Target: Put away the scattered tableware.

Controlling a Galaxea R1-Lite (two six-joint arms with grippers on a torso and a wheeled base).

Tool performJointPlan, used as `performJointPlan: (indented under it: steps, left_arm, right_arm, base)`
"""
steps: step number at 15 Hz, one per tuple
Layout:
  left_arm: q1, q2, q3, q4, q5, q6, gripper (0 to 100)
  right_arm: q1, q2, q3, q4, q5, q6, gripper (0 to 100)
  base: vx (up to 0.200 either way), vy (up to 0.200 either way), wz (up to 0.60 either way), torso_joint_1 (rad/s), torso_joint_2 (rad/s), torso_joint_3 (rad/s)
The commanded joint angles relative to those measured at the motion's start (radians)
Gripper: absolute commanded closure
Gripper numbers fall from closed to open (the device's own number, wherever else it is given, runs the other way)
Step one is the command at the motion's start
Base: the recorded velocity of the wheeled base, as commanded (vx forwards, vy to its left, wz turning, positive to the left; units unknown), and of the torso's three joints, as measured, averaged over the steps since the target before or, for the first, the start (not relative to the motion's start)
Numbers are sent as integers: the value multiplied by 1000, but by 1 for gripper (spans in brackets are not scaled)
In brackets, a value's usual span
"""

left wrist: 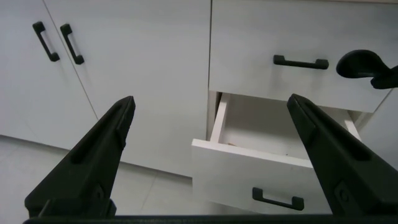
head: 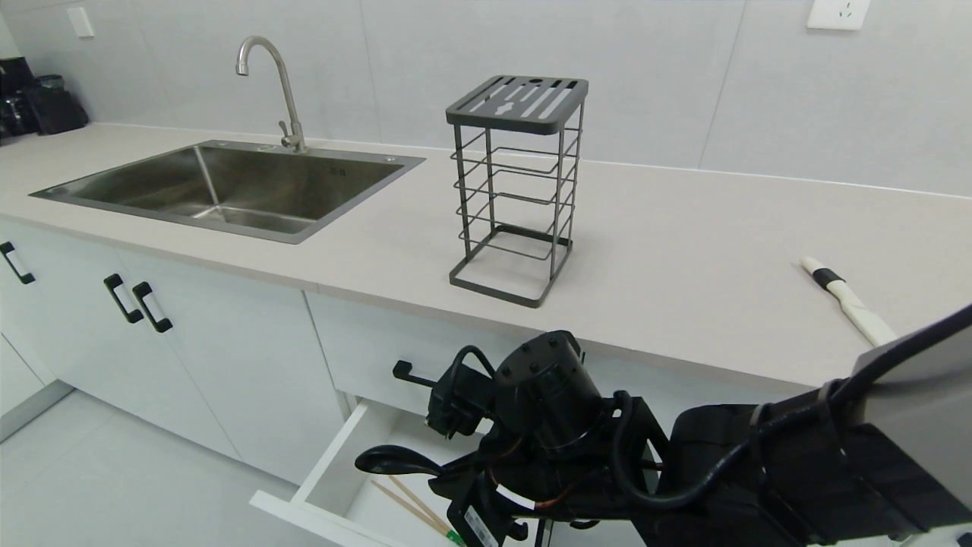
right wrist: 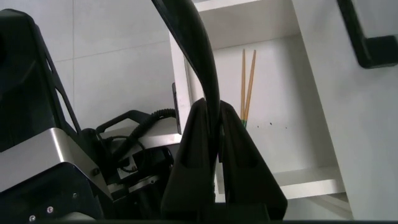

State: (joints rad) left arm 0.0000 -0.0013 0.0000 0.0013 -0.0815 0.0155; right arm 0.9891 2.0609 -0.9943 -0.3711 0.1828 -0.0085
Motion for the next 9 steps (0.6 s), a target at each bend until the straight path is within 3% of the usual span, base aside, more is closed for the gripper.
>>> performJointPlan:
  steps: [1, 9]
  left_arm:
    - [0, 1, 0, 0, 0, 0, 0]
    - [0, 1, 0, 0, 0, 0, 0]
  right_arm:
    - [0, 5, 0, -2, 0, -1, 100]
    - [-10, 65, -70, 1, 29, -1, 100]
  base:
    - [0, 0, 0, -237, 442, 188]
    - [0, 0, 0, -250, 347, 124]
